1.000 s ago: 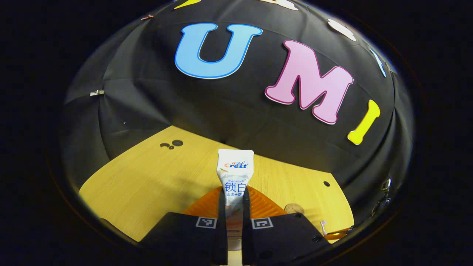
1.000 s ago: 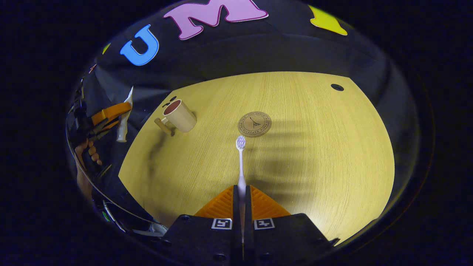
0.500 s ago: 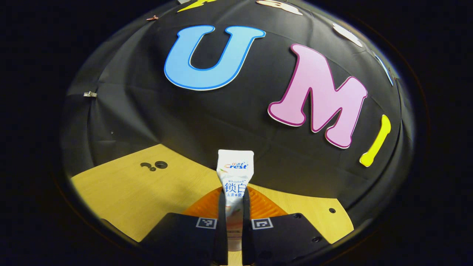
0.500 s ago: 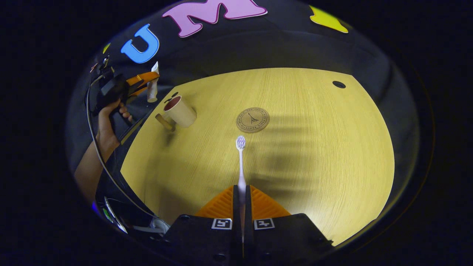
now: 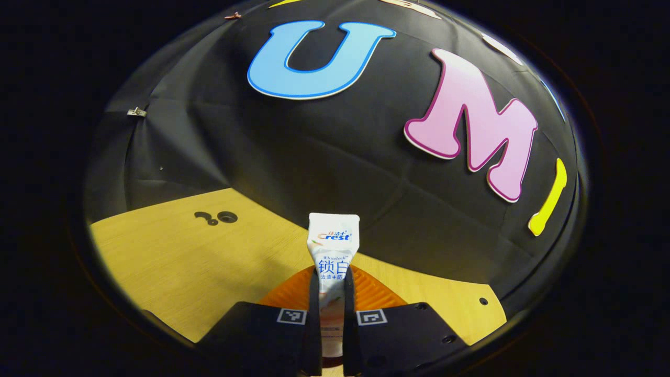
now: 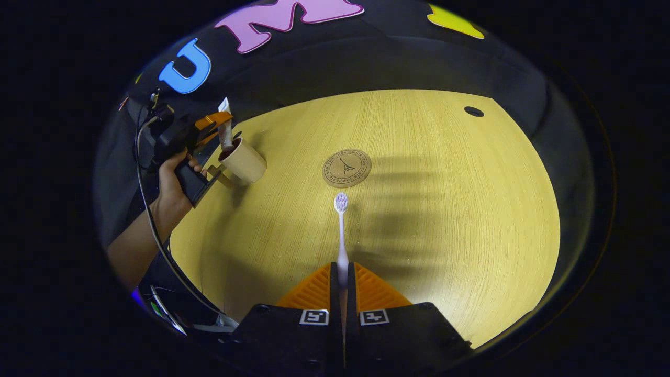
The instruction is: Put the toothbrush and toothpaste on the desktop into the cup, then pick up the cup and place it on the coaster on the desktop.
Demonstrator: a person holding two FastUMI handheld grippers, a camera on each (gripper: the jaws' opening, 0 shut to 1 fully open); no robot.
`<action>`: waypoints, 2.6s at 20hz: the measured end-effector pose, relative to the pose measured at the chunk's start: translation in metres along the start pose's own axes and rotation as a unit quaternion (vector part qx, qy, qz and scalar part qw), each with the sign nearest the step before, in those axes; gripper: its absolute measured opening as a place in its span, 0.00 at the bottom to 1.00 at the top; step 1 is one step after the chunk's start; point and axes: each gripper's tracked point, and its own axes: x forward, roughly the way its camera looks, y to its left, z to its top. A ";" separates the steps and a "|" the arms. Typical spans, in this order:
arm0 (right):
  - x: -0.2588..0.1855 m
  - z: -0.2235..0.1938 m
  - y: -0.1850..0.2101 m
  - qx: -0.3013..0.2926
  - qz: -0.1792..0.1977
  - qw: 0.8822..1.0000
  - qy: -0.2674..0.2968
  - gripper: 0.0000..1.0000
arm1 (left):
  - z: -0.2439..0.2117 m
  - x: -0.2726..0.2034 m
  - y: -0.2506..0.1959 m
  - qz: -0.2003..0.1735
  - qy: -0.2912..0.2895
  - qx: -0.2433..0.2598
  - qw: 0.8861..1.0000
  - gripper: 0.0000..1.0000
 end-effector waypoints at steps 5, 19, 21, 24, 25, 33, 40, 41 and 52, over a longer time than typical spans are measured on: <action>0.004 0.005 0.006 0.004 0.005 1.000 -0.006 0.07 | -0.018 -0.012 0.000 -0.013 0.039 0.018 0.999 0.22; 0.018 0.122 0.101 -0.029 0.071 0.990 -0.115 0.06 | -0.027 -0.224 0.037 -0.026 0.092 0.151 0.984 0.98; 0.023 0.138 0.124 -0.047 0.082 0.987 -0.129 0.07 | -0.042 -0.248 0.046 -0.020 0.108 0.141 0.984 0.98; 0.030 0.164 0.160 -0.064 0.099 0.980 -0.160 0.07 | -0.057 -0.269 0.061 -0.012 0.127 0.116 0.985 0.98; 0.034 0.173 0.170 -0.067 0.102 0.978 -0.171 0.07 | -0.058 -0.272 0.065 -0.009 0.129 0.110 0.985 0.98; 0.058 0.233 0.235 -0.040 0.127 0.952 -0.274 0.06 | -0.050 -0.277 0.106 0.014 0.118 0.086 0.989 0.98; 0.107 0.255 0.252 0.009 0.124 0.944 -0.306 0.06 | -0.065 -0.270 0.135 0.028 0.121 0.055 0.991 0.98; 0.113 0.258 0.252 0.017 0.122 0.943 -0.310 0.06 | -0.067 -0.268 0.137 0.030 0.121 0.049 0.991 0.98; 0.158 0.251 0.238 0.042 0.080 0.935 -0.342 0.06 | -0.064 -0.242 0.158 0.042 0.102 0.011 0.994 0.98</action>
